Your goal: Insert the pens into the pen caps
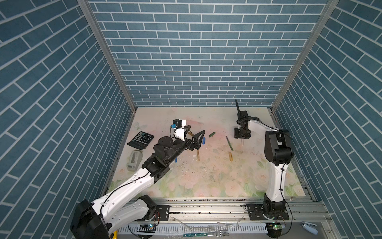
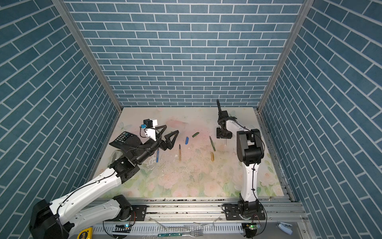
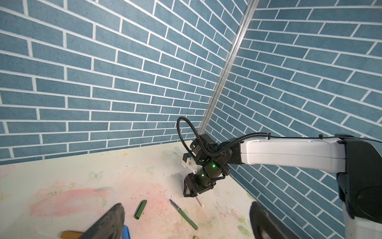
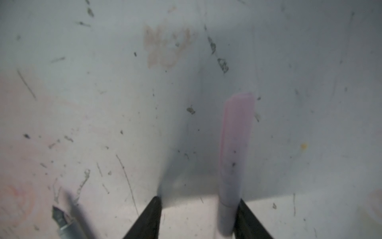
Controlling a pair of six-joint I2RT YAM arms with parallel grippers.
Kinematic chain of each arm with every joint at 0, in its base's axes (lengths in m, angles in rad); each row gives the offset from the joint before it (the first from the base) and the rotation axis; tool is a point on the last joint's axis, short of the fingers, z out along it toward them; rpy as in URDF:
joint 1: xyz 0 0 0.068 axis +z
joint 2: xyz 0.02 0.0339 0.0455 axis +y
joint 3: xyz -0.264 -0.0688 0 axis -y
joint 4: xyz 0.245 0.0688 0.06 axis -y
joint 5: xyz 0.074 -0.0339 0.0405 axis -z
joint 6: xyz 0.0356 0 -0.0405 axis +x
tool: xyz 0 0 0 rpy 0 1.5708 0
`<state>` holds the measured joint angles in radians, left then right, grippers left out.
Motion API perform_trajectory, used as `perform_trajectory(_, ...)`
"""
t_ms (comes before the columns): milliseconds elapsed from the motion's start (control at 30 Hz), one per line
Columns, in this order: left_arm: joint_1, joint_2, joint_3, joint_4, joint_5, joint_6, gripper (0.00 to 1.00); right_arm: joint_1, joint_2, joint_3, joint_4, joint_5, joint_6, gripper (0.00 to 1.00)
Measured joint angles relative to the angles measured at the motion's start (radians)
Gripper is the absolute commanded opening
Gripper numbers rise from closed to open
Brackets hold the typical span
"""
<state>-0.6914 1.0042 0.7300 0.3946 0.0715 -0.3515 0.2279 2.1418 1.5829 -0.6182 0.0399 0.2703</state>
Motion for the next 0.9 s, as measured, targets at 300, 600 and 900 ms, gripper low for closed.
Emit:
perform_trajectory(300, 0.0, 0.026, 0.003, -0.002, 0.009, 0.001, 0.95, -0.026, -0.073, -0.086, 0.057, -0.081, 0.043, 0.64)
perform_trajectory(600, 0.0, 0.37, 0.127, -0.006, 0.108, -0.032, 0.79, -0.026, -0.267, -0.16, 0.119, -0.315, 0.15, 0.6)
perform_trajectory(900, -0.024, 0.792, 0.368, 0.047, 0.357, -0.172, 0.78, -0.01, -0.406, -0.315, 0.31, -0.517, 0.311, 0.55)
